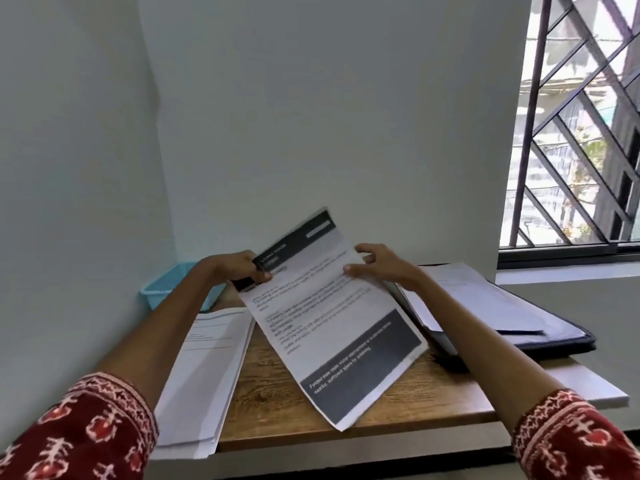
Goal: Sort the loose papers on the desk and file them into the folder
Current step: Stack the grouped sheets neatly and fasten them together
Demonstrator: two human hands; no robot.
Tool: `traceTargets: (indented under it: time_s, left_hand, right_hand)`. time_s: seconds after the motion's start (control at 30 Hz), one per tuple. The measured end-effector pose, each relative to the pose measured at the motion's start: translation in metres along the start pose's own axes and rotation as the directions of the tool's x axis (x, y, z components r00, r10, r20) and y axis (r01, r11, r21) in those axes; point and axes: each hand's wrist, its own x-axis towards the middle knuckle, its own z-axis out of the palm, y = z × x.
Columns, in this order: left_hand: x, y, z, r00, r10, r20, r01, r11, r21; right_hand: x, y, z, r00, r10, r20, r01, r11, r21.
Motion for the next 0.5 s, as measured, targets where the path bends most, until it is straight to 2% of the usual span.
traceTargets:
  time_s: [0.07,0.1,0.2,0.27,0.33,0.5]
  left_hand:
    - [0.003,0.010,0.001,0.999,0.046,-0.017,-0.046,0.998,0.042]
    - [0.003,0.011,0.001,0.997,0.069,-0.040,-0.068,0.997,0.028]
    - [0.004,0.000,-0.004,0.973,0.136,-0.187,-0.173,0.965,-0.196]
    - [0.003,-0.008,-0.002,0.948,0.095,-0.305,-0.241,0.839,-0.487]
    - [0.007,-0.013,0.009,0.941,0.002,-0.338,-0.252,0.671,-0.697]
    - [0.024,-0.013,0.044,0.919,-0.237,-0.314,-0.214,0.371,-0.904]
  right_hand:
    - [0.002,0.003,0.012,0.999,-0.047,-0.017,0.050,0.971,0.235]
    - [0.002,0.005,0.016,0.996,-0.059,-0.060,0.074,0.952,0.297]
    - [0.001,0.014,0.026,0.981,-0.056,-0.185,0.115,0.937,0.328]
    - [0.002,0.019,0.028,0.971,-0.034,-0.236,0.119,0.928,0.354]
    - [0.006,0.021,0.032,0.959,0.007,-0.282,0.110,0.912,0.395]
    - [0.012,0.022,0.046,0.958,-0.006,-0.288,0.115,0.924,0.364]
